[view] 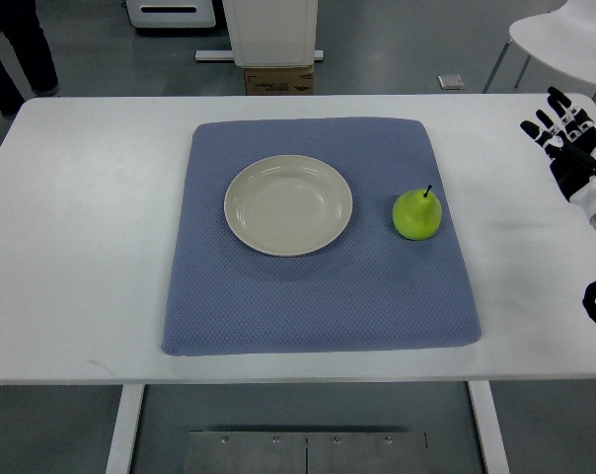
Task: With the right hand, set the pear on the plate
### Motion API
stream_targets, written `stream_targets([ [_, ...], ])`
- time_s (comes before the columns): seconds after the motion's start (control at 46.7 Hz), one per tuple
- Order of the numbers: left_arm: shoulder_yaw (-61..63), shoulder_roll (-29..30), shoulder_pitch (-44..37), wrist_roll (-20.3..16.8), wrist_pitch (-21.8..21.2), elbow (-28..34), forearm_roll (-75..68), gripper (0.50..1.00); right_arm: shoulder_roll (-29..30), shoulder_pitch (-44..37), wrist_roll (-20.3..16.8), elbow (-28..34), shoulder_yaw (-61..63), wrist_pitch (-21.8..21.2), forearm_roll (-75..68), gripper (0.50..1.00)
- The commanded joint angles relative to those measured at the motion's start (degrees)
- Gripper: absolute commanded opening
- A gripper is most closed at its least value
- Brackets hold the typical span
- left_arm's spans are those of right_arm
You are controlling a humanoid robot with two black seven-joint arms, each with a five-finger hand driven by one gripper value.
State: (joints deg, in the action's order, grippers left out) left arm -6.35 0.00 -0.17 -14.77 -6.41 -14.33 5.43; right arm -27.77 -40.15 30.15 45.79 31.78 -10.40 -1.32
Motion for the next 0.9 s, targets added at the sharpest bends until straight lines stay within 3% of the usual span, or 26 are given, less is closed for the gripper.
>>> stream_targets([
  [0.0, 0.02, 0.0, 0.0, 0.01, 0.0, 0.0, 0.02, 1.0, 0.0, -0.1, -0.09, -0.08, 0.12, -0.15, 0.0, 1.0],
  [0.321, 0.02, 0.0, 0.0, 0.01, 0.0, 0.0, 0.02, 1.0, 0.52, -1.16, 2.02, -0.61, 2.67, -1.02, 0.08, 1.0],
  [0.385, 0.02, 0.0, 0.0, 0.01, 0.0, 0.0, 0.02, 1.0, 0.7, -1.07, 4.82, -0.87, 3.02, -0.94, 0.0, 1.0],
  [0.578, 0.02, 0.0, 0.0, 0.01, 0.0, 0.0, 0.02, 1.0, 1.23, -0.81, 4.85, -2.01, 2.41, -0.76, 0.53, 1.0],
  [0.878, 0.02, 0.0, 0.0, 0.01, 0.0, 0.0, 0.02, 1.0, 0.17, -1.51, 4.85, -0.79, -2.6, -4.1, 0.7, 1.0],
])
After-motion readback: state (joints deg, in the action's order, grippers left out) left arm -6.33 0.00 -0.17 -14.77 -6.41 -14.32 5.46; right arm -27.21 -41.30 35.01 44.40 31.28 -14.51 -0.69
